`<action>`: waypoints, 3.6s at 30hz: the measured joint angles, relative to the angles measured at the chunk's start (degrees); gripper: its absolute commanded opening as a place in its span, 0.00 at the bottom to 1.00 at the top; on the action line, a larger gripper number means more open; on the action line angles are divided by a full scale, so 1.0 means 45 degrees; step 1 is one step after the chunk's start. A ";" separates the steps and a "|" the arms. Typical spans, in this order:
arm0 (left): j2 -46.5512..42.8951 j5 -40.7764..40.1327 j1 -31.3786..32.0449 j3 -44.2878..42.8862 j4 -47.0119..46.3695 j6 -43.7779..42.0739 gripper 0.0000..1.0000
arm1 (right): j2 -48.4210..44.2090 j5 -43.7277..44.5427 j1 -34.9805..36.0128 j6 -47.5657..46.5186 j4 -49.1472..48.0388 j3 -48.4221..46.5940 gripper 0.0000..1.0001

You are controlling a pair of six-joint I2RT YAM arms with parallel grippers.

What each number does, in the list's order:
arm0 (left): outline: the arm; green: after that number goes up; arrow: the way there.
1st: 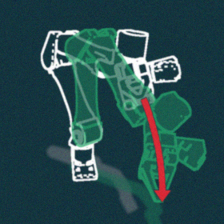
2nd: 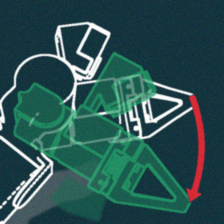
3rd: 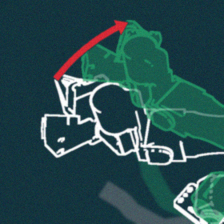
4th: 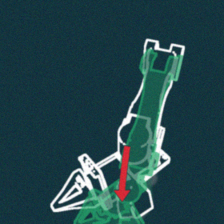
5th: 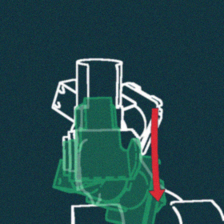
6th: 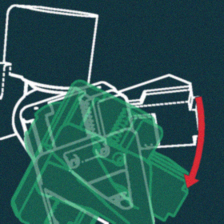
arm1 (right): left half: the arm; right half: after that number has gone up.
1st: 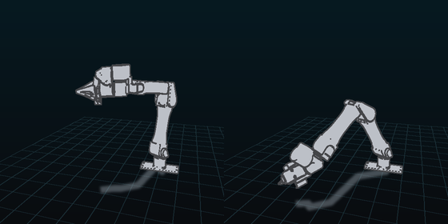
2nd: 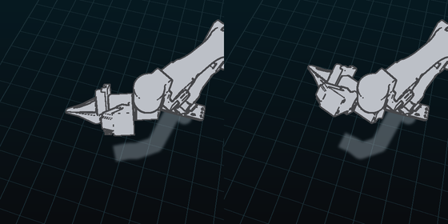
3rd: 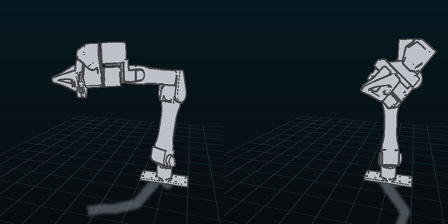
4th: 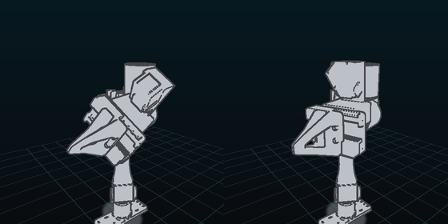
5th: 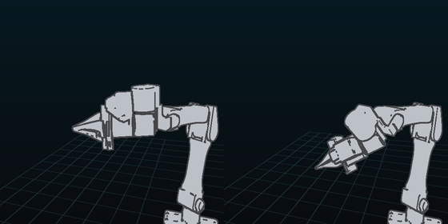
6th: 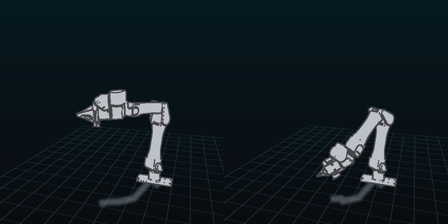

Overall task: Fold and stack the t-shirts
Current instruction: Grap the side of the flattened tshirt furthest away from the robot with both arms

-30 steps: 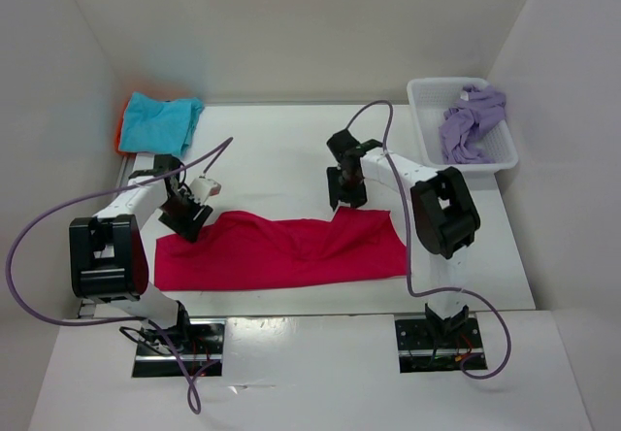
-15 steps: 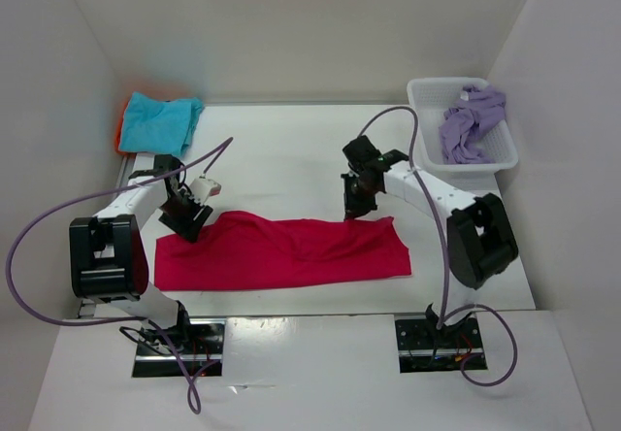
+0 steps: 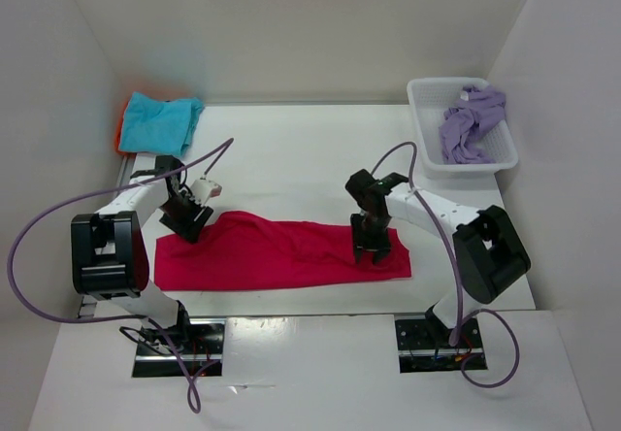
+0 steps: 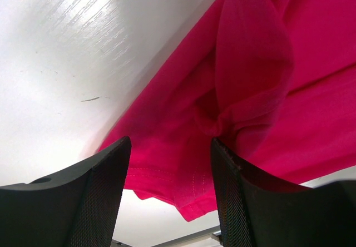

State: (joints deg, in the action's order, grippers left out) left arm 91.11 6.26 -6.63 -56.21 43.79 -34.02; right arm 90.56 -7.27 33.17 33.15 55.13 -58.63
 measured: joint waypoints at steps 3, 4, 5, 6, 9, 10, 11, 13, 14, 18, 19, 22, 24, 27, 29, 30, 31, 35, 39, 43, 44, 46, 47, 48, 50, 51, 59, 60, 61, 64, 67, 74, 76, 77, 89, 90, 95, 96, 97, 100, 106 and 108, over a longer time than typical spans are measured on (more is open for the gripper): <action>0.0000 0.0000 0.0000 0.0000 -0.0005 0.0000 0.67 | 0.0000 0.0423 0.0044 -0.0005 0.0661 -0.0364 0.53; 0.0000 0.0000 0.0000 0.0000 -0.0005 0.0000 0.67 | 0.0000 0.0534 0.0053 -0.0034 0.0797 -0.0627 0.53; 0.0000 0.0000 0.0000 0.0000 -0.0010 0.0000 0.67 | 0.0000 0.0612 0.0053 -0.0058 0.0816 -0.0937 0.53; 0.0000 0.0000 0.0000 0.0000 -0.0005 0.0000 0.67 | 0.0000 0.0680 0.0053 -0.0092 0.0801 -0.1311 0.53; 0.0000 -0.0005 0.0000 0.0034 -0.0024 0.0000 0.67 | 0.0248 0.0903 0.0015 -0.0146 0.0559 -0.2409 0.53; 0.0000 -0.0005 0.0000 0.0058 -0.0029 0.0000 0.67 | 0.0529 0.0933 -0.0073 -0.0185 0.0408 -0.2803 0.53; 0.0000 -0.0005 0.0000 0.0073 -0.0029 0.0000 0.67 | 0.0840 0.0991 -0.0126 -0.0233 0.0219 -0.3075 0.53; 0.0000 -0.0010 0.0000 0.0078 -0.0024 0.0000 0.67 | 0.1710 0.1020 -0.0408 -0.0330 -0.0204 -0.3497 0.50; 0.0000 -0.0019 0.0000 0.0078 -0.0034 0.0000 0.67 | 0.2200 0.1039 -0.0612 -0.0369 -0.0447 -0.3599 0.50; 0.0000 -0.0087 0.0000 0.0083 -0.0039 0.0000 0.67 | 0.3677 0.1015 -0.1078 -0.0646 -0.0748 -0.3638 0.42; 0.0000 -0.0107 0.0000 0.0097 -0.0044 0.0000 0.67 | 0.3891 0.0986 -0.1107 -0.0709 -0.0777 -0.3638 0.37; 0.0000 -0.0121 0.0000 0.0194 -0.0063 0.0000 0.67 | 0.4099 0.0704 -0.1093 -0.0908 -0.0908 -0.3623 0.19; 0.0005 -0.0121 0.0000 0.0248 -0.0063 0.0000 0.67 | 0.4095 0.0529 -0.1093 -0.0942 -0.1049 -0.3623 0.11; 0.0005 -0.0136 0.0000 0.0262 -0.0068 0.0000 0.67 | 0.4070 0.0345 -0.1093 -0.0996 -0.1171 -0.3604 0.01; 0.0005 -0.0141 0.0000 0.0267 -0.0073 0.0000 0.67 | 0.3944 0.0228 -0.1093 -0.1001 -0.1224 -0.3589 0.01; 0.0005 -0.0146 0.0000 0.0267 -0.0073 0.0000 0.67 | 0.3861 0.0165 -0.1093 -0.1001 -0.1229 -0.3589 0.01; 0.0000 -0.0146 0.0000 0.0267 -0.0073 0.0000 0.67 | 0.3730 0.0121 -0.1093 -0.1001 -0.1243 -0.3589 0.01; 0.0005 -0.0146 0.0000 0.0267 -0.0078 0.0000 0.67 | 0.3079 0.0053 -0.1112 -0.1049 -0.1258 -0.3628 0.01; 0.0005 -0.0155 0.0000 0.0267 -0.0078 -0.0010 0.67 | 0.2244 -0.0253 -0.1341 -0.1200 -0.1341 -0.4099 0.00; 0.0000 -0.0277 0.0000 0.0267 -0.0083 -0.0010 0.67 | 0.1054 -0.1035 -0.1996 -0.1409 -0.1603 -0.4503 0.00; 0.0000 -0.0301 -0.0015 0.0262 -0.0083 -0.0010 0.67 | 0.0724 -0.1268 -0.2157 -0.1443 -0.1661 -0.4473 0.00; 0.0000 -0.0340 -0.0058 0.0257 -0.0073 -0.0010 0.67 | -0.0024 -0.1831 -0.2293 -0.1350 -0.2074 -0.3789 0.00; 0.0000 -0.0350 -0.0087 0.0257 -0.0073 -0.0010 0.67 | -0.0403 -0.2220 -0.2288 -0.1287 -0.2142 -0.3220 0.00; 0.0000 -0.0355 -0.0107 0.0253 -0.0063 -0.0010 0.67 | -0.0714 -0.2642 -0.2283 -0.1214 -0.2225 -0.2565 0.00; 0.0000 -0.0379 -0.0121 0.0248 -0.0068 -0.0010 0.67 | -0.1137 -0.3308 -0.2259 -0.1030 -0.2205 -0.1015 0.00; 0.0000 -0.0384 -0.0141 0.0248 -0.0063 -0.0010 0.67 | -0.1151 -0.3526 -0.2229 -0.0962 -0.2152 -0.0389 0.00; 0.0024 -0.0364 -0.0151 0.0131 -0.0005 -0.0005 0.67 | -0.0835 -0.4002 -0.1525 -0.0826 -0.1020 0.1345 0.37; 0.0034 -0.0364 -0.0151 0.0107 0.0000 0.0000 0.67 | -0.0806 -0.3895 -0.1447 -0.0874 -0.0869 0.1302 0.38; 0.0039 -0.0359 -0.0151 0.0083 0.0010 -0.0005 0.67 | -0.0782 -0.3755 -0.1389 -0.0908 -0.0656 0.1190 0.42; 0.0034 -0.0359 -0.0151 0.0073 0.0078 -0.0005 0.67 | -0.0724 -0.3327 -0.1341 -0.1001 -0.0141 0.0369 0.47; 0.0024 -0.0340 -0.0151 0.0073 0.0199 -0.0005 0.67 | -0.0612 -0.2686 -0.1341 -0.1059 -0.0058 -0.0991 0.49; -0.0010 0.0617 0.0039 -0.0811 0.0476 0.0282 0.67 | 0.0641 -0.1457 -0.1341 -0.0976 -0.0413 -0.2234 0.49; 0.0039 0.0889 0.0325 -0.1292 0.0350 0.0393 0.67 | 0.1146 -0.1389 -0.1341 -0.0947 -0.0495 -0.2234 0.49; 0.0121 0.1005 0.0515 -0.1481 0.0311 0.0486 0.67 | 0.1316 -0.1341 -0.1341 -0.0937 -0.0563 -0.2210 0.49; 0.0437 0.1258 0.1545 0.0257 0.0826 0.0549 0.56 | 0.1428 -0.1447 -0.1341 -0.0704 -0.1399 -0.1229 0.49; 0.0253 0.1248 0.1593 0.0301 0.1010 0.0529 0.55 | 0.1428 -0.1452 -0.1341 -0.0695 -0.1452 -0.1219 0.49; -0.0340 0.1190 0.1783 0.0301 0.1797 0.0209 0.55 | 0.1404 -0.1530 -0.1341 -0.0661 -0.1758 -0.1098 0.49; -0.0316 0.1175 0.1841 0.0301 0.1967 0.0194 0.55 | 0.1404 -0.1540 -0.1341 -0.0661 -0.1836 -0.1049 0.49; -0.0301 0.1171 0.1875 0.0301 0.2098 0.0180 0.55 | 0.1404 -0.1540 -0.1341 -0.0661 -0.1880 -0.1010 0.49; -0.0364 0.1156 0.1948 0.0267 0.2443 0.0141 0.55 | 0.1365 -0.1554 -0.1341 -0.0656 -0.2021 -0.0826 0.49; -0.1200 0.0767 0.1962 -0.0364 0.2637 -0.0073 0.54 | 0.1302 -0.1564 -0.1341 -0.0656 -0.2229 -0.0500 0.49; -0.1243 0.0398 0.1962 -0.0510 0.2472 -0.0073 0.54 | 0.1302 -0.1564 -0.1341 -0.0656 -0.2297 -0.0461 0.49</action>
State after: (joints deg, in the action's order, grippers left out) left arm 85.52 8.05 2.20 -58.50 54.92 -34.35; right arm 96.42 -14.31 27.14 30.20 44.80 -60.71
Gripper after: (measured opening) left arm 0.539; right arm 0.488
